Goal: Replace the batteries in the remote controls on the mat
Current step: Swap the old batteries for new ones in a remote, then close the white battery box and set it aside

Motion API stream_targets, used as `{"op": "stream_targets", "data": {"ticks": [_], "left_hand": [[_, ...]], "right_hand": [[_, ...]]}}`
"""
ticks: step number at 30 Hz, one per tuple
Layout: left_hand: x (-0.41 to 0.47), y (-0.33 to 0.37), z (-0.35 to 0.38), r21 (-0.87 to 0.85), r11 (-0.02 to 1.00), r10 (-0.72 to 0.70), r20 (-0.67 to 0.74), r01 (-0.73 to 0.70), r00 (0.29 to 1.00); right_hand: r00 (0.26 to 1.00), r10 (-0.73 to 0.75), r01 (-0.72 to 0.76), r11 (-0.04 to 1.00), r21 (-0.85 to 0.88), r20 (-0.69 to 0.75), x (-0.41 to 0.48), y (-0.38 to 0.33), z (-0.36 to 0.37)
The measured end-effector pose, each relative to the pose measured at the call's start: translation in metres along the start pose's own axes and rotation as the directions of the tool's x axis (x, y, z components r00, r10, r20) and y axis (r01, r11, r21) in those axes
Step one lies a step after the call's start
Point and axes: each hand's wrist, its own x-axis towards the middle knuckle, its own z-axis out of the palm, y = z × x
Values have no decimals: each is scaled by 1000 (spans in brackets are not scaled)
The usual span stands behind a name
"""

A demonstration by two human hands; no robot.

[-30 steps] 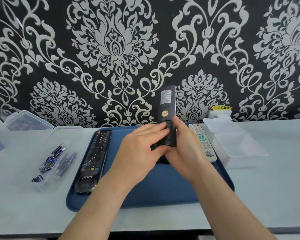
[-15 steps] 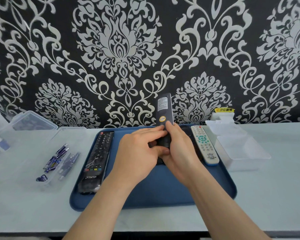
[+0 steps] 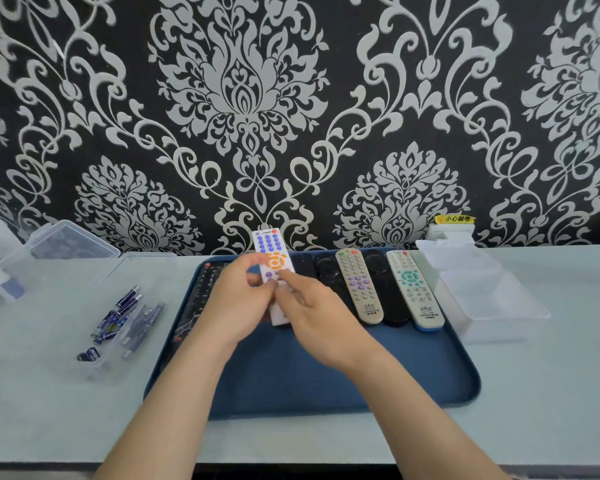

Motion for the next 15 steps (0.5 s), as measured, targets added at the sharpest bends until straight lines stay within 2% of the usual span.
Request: {"op": "stream_targets", "data": {"ticks": [5,10,12,15], "left_hand": [[7,-15,-8,308,951,-52,37,38,998],[12,-23,-2,452,892,-47,95,-1,994],[11,-20,2,558,830,-18,79,-29,997],[9,-16,8,645,763,5,52,-38,999]], "right_hand": [[992,-79,46,950,-310,-96,-2,9,-10],[993,-26,-25,906,-423,-113,-7,14,-24],[997,-13,-29,868,-495,-81,-8,15,-26],[998,15,-43,863,-504,-59,-11,15,-28]]}}
